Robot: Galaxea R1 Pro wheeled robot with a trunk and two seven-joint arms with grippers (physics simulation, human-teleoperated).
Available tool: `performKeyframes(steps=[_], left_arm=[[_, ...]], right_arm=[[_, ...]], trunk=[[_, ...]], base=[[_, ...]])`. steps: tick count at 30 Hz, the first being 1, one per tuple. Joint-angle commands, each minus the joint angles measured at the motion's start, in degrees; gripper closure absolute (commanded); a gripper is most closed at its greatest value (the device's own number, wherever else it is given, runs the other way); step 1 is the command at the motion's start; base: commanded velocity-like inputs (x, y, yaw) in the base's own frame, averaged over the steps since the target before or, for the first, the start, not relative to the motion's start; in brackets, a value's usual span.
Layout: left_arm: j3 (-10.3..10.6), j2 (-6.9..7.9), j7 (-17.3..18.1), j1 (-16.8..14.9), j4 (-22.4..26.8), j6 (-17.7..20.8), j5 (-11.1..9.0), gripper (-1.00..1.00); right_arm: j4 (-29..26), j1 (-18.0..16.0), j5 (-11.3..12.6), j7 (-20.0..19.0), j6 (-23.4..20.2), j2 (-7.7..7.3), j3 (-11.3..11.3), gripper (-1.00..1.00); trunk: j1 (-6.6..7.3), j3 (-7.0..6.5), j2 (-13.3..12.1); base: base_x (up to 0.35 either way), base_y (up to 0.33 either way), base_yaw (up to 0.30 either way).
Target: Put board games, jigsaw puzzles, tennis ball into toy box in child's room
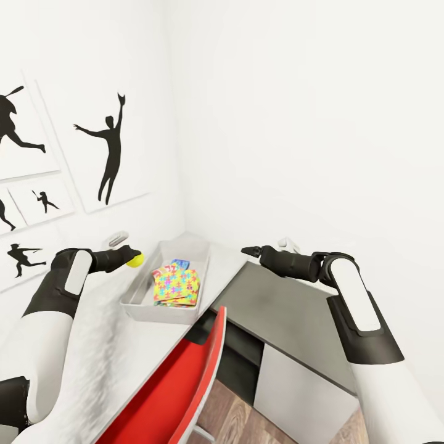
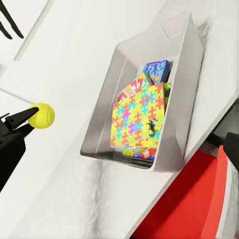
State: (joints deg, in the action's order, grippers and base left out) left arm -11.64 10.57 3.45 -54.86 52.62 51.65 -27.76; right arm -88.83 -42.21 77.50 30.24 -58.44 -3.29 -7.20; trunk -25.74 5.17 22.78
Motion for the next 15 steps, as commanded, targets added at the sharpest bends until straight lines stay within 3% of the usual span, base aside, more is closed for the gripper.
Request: performKeyframes(steps=[1, 15], left_arm=[[-0.14, -0.03, 0.33, -0.07, 0.03, 0.31, 0.33, 1.0], [-0.12, 0.1, -1.69, -0.07, -0.9, 0.21, 0.54, 1.0]], right_arm=[[-0.05, -0.07, 0.55, 0.6, -0.01, -0.05, -0.08, -1.0], [-0.12, -0.07, 0.64, 0.61, -0.09, -0.05, -0.09, -1.0]], trunk=[[-0.04, 0.13, 0.13], [-0.04, 0.82, 0.13]], base=[[0.006, -0.137, 0.002], [0.001, -0.017, 0.0]])
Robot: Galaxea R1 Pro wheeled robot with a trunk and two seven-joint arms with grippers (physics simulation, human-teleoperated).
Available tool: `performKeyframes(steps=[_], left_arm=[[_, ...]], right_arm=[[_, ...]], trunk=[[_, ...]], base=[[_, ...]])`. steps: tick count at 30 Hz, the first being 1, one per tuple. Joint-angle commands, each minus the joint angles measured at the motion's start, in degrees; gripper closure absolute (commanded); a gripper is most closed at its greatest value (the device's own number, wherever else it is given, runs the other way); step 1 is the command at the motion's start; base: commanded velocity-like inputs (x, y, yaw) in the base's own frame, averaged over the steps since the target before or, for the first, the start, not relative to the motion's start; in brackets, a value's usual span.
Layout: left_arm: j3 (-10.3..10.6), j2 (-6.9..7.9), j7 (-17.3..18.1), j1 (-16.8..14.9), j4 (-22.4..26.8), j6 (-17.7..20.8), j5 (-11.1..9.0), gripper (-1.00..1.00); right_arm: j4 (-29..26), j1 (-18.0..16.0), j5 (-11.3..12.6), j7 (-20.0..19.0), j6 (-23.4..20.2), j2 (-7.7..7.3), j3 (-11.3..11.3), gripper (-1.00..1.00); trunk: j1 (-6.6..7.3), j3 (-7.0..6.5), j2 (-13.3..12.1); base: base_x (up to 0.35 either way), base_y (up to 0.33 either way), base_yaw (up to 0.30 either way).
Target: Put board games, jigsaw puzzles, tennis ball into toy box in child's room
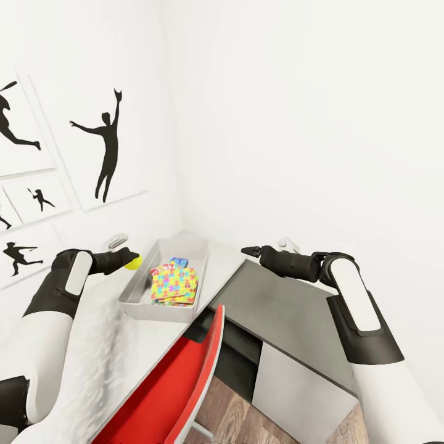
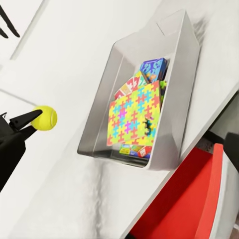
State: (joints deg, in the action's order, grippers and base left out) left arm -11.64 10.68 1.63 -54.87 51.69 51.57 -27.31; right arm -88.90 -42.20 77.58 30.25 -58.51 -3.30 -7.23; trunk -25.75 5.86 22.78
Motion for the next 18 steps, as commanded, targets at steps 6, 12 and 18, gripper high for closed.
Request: performKeyframes(steps=[6, 12, 18], left_arm=[[-0.21, 0.2, -1.96, -0.06, -0.01, -2.39, 0.16, 1.0], [-0.22, 0.26, -3.31, -0.06, -0.02, -6.57, 0.19, 1.0], [-0.14, 0.42, -3.31, -0.06, -0.01, -7.81, 0.15, 1.0]], right_arm=[[-0.06, -0.07, 0.55, 0.6, -0.03, -0.04, -0.14, -1.0], [-0.07, -0.07, 0.55, 0.52, -0.1, -0.04, -0.22, -1.0], [-0.07, -0.07, 0.55, 0.51, -0.12, -0.04, -0.24, -1.0]], trunk=[[-0.04, 0.69, 0.14], [-0.04, 1.25, 0.14], [-0.04, 1.8, 0.14]], base=[[0.0, 0.0, 0.0], [0.0, 0.0, 0.0], [0.0, 0.0, 0.0]])
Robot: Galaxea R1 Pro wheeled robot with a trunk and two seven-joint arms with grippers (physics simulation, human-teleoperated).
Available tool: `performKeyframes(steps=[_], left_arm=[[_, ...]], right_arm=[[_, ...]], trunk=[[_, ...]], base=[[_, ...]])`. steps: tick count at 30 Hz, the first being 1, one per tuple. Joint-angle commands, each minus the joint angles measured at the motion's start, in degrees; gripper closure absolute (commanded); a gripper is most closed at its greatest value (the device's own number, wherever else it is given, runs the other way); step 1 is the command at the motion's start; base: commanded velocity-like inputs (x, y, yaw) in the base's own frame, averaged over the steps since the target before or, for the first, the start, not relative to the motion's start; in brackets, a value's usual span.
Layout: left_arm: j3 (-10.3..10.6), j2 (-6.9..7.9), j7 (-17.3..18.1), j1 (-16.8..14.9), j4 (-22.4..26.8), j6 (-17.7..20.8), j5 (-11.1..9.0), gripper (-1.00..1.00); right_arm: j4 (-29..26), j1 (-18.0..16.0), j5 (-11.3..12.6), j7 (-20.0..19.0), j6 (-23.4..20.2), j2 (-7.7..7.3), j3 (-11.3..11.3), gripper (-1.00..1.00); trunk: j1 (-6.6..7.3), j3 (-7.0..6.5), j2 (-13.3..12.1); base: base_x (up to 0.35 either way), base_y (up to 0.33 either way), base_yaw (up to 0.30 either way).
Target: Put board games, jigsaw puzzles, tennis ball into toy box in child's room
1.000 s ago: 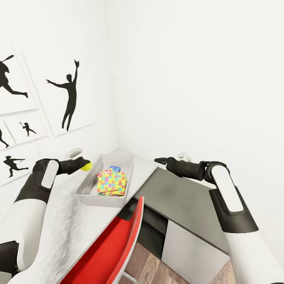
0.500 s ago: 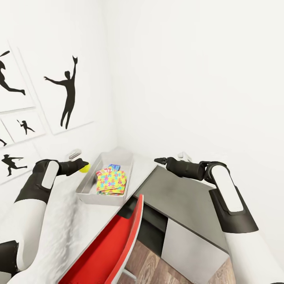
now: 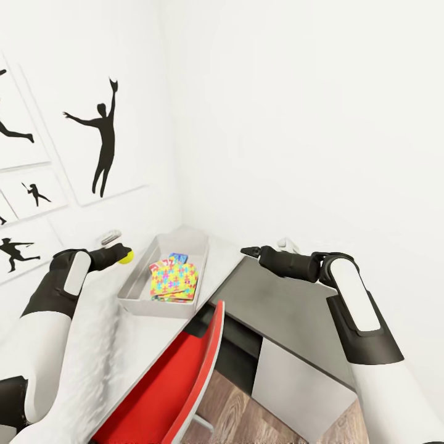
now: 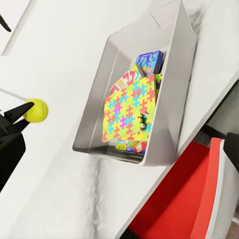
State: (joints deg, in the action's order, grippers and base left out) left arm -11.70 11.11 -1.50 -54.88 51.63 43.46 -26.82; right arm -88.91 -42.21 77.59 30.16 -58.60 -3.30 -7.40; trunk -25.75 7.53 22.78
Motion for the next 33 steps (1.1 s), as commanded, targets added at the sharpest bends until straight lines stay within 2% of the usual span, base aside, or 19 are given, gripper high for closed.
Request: performKeyframes(steps=[1, 12, 16, 19, 22, 26, 33], left_arm=[[-0.08, 0.01, -0.18, -0.06, 0.05, 0.24, -0.33, 1.0], [0.22, 0.01, -0.17, -0.06, 0.05, 0.05, -0.26, 1.0], [0.35, -0.18, -0.17, -0.06, 0.05, 0.03, -0.2, 1.0], [0.36, -0.33, -0.17, -0.06, 0.05, 0.04, -0.17, 1.0], [0.37, -0.38, -0.17, -0.06, 0.05, 0.04, -0.16, 1.0], [0.37, -0.36, -0.17, -0.06, 0.05, -0.01, -0.17, 1.0], [0.37, -0.41, -0.22, -0.06, 0.05, -0.11, -0.16, 1.0]], right_arm=[[-0.04, -0.07, 0.55, 0.6, -0.02, -0.04, -0.07, -1.0], [-0.33, -0.1, 0.56, 0.54, -0.12, -0.04, -0.1, -1.0], [-1.44, -4.73, 0.73, 0.43, -0.72, -0.01, -0.45, -1.0], [-1.57, -8.79, 0.79, 0.44, -0.7, 0.34, -2.02, -1.0], [-1.62, -11.03, 0.79, 0.54, -0.66, 1.78, -2.97, -1.0], [-1.63, -12.1, 0.77, 0.59, -0.64, 3.19, -3.22, -1.0], [-1.68, -12.09, 0.78, 0.6, -0.78, 3.48, -3.38, -1.0]], trunk=[[-0.03, 0.22, 0.14], [-0.03, 1.25, 0.14], [-0.03, 1.62, 0.14], [-0.03, 1.89, 0.14], [-0.03, 2.17, 0.14], [-0.03, 2.54, 0.14], [-0.03, 3.19, 0.14]], base=[[0.0, 0.0, 0.0], [0.0, 0.0, 0.0], [0.0, 0.0, 0.016], [0.0, 0.0, 0.056], [0.0, 0.0, 0.066], [0.0, 0.0, 0.069], [0.0, 0.0, 0.07]])
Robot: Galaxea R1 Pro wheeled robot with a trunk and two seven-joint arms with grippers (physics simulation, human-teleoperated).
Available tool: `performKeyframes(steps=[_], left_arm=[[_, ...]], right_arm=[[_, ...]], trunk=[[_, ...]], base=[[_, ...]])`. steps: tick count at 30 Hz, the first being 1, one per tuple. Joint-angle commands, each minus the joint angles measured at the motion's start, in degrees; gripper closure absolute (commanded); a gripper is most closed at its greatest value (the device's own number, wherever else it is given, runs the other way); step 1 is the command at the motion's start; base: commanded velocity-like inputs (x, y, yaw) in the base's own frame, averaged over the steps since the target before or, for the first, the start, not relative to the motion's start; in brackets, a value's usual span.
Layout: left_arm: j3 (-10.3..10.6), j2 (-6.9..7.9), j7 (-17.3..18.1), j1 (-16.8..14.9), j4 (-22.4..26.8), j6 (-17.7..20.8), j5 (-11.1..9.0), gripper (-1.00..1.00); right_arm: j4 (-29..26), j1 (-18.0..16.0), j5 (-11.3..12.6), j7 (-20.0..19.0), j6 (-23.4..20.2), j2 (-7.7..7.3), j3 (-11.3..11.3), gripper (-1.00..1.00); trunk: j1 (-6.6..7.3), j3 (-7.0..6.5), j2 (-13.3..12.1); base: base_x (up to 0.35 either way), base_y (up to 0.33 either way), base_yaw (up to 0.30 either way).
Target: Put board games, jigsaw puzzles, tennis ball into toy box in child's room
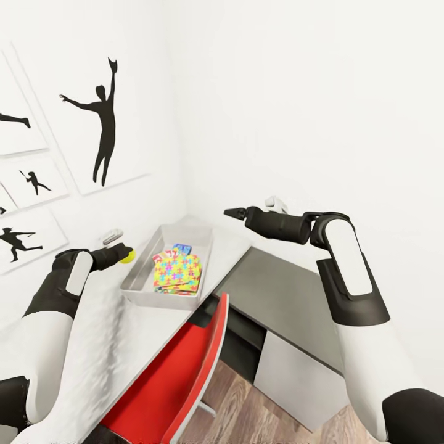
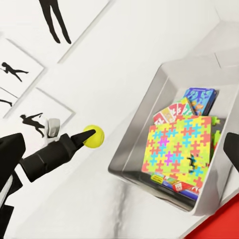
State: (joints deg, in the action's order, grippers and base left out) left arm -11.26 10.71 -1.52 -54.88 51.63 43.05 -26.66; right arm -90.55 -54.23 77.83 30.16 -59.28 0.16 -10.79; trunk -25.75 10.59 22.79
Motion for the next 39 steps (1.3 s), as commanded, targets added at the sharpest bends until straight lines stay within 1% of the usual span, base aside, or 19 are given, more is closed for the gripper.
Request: performKeyframes(steps=[1, 4, 6, 10, 12, 14, 15, 19, 21, 26, 28, 39], left_arm=[[-0.07, -0.04, -0.2, -0.05, 0.05, -0.13, -0.36, 1.0], [0.05, -0.07, -0.16, -0.05, 0.0, -1.56, -0.46, 1.0], [0.56, -0.07, -0.15, -0.05, -0.03, -1.92, -0.48, 1.0], [3.06, -0.07, -0.22, -0.05, -0.04, -2.32, -0.48, 1.0], [4.3, -0.07, -0.28, -0.05, -0.04, -2.79, -0.45, 1.0], [5.74, -0.07, -1.0, -0.05, -0.04, -3.45, -0.47, 1.0], [6.05, -0.07, -1.21, -0.05, -0.04, -3.53, -0.47, 1.0], [8.58, -0.21, -2.4, -0.05, -0.04, -3.8, -0.5, 1.0], [9.45, -0.51, -2.57, -0.05, -0.04, -3.8, -0.52, 1.0], [10.12, -1.74, -2.64, -0.05, -0.04, -3.25, -0.5, 1.0], [10.16, -1.96, -2.62, -0.05, -0.04, -3.16, -0.53, 1.0], [10.28, -2.13, -2.6, -0.05, -0.03, -3.19, -0.46, 1.0]], right_arm=[[-0.05, 0.01, 0.55, 0.6, -0.12, 0.02, -0.01, -1.0], [-0.03, 0.1, 0.56, 0.6, -0.13, 0.02, -0.01, -1.0], [0.0, 0.18, 0.55, 0.6, -0.13, 0.02, -0.02, -1.0], [0.02, 0.32, 0.52, 0.63, -0.13, 0.05, -0.05, -1.0], [0.02, 0.29, 0.5, 0.62, -0.14, 0.03, -0.41, -1.0], [0.02, 0.29, 0.49, 0.61, -0.13, 0.02, -0.8, -1.0], [0.02, 0.3, 0.48, 0.61, -0.11, 0.02, -0.83, -1.0], [0.02, 0.34, 0.48, 0.71, -0.06, 0.02, -0.96, -1.0], [0.02, 0.35, 0.48, 0.7, -0.05, 0.02, -0.97, -1.0], [0.02, 0.35, 0.48, 0.77, -0.05, 0.01, -1.02, -1.0], [0.02, 0.35, 0.45, 0.77, -0.05, 0.01, -1.0, -1.0], [0.02, 0.39, 0.39, 0.78, 0.04, 0.01, -1.0, -1.0]], trunk=[[-0.03, 0.22, 0.13], [-0.03, 0.5, 0.13], [-0.03, 0.68, 0.13], [-0.03, 1.05, 0.13], [-0.03, 1.24, 0.13], [-0.03, 1.42, 0.13], [-0.03, 1.52, 0.13], [-0.03, 1.89, 0.13], [-0.03, 2.07, 0.13], [-0.03, 2.53, 0.13], [-0.03, 2.65, 0.13], [-0.03, 2.74, 0.13]], base=[[0.0, 0.0, 0.07], [0.0, 0.0, 0.07], [0.0, 0.0, 0.07], [0.0, 0.0, 0.07], [0.0, 0.0, 0.07], [0.0, 0.0, 0.07], [0.0, 0.0, 0.07], [0.0, 0.0, 0.07], [0.0, 0.0, 0.07], [0.0, 0.0, 0.069], [0.0, 0.0, 0.047], [0.0, 0.0, 0.006]])
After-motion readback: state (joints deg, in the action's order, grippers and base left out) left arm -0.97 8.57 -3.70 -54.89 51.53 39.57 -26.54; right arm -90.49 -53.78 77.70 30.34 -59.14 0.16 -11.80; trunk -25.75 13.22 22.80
